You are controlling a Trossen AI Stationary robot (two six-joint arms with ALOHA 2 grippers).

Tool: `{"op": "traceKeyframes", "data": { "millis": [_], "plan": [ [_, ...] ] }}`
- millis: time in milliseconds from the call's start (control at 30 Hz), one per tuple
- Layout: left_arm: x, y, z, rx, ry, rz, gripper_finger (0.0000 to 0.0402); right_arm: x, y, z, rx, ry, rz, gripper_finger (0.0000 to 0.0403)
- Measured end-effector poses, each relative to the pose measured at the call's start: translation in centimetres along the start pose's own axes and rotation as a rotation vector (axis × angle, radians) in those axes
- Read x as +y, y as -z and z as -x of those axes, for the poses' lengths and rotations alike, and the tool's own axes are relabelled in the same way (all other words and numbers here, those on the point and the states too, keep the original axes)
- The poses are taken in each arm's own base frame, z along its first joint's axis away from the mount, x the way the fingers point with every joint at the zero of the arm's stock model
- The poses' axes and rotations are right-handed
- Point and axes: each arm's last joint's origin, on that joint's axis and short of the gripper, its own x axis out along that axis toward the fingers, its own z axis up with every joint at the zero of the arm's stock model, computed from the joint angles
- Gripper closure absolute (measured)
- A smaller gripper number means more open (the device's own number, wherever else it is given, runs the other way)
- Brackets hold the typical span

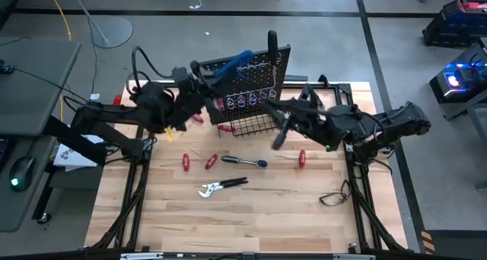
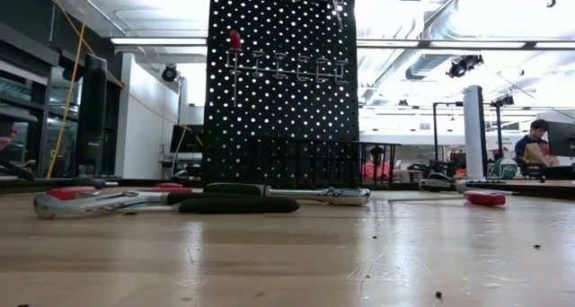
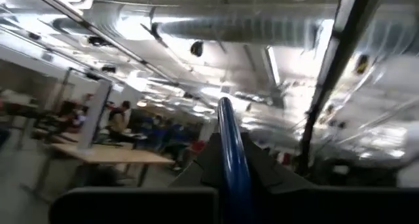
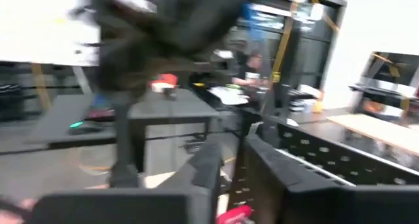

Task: Hang tools onto peg board
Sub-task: Hang the blue pick tool on the peg board

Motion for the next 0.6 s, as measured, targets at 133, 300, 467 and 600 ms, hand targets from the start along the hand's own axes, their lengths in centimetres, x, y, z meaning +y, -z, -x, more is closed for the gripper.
{"op": "traceKeyframes", "data": {
  "millis": [133, 300, 467, 600],
  "plan": [
    [0.7, -1.5, 0.9, 0.054, -0.025, -0.081, 0.0393, 0.0, -0.4, 1.0, 0.008, 0.031, -0.002, 0.0268],
    [2.3, -3.6, 3.1, 0.217, 0.012, -0.19, 0.0393, -0.2, -0.5, 2.2, 0.058, 0.139, 0.03, 0.0194],
    [4.0, -3.4, 5.2, 0.481, 0.145, -0.209, 0.0393, -0.3, -0.5, 3.0, 0.086, 0.202, 0.051, 0.018],
    [5.2, -3.4, 5.1, 0.519, 0.158, -0.244, 0.0393, -0.5, -0.5, 2.8, 0.081, 0.22, 0.018, 0.0179]
  ]
}}
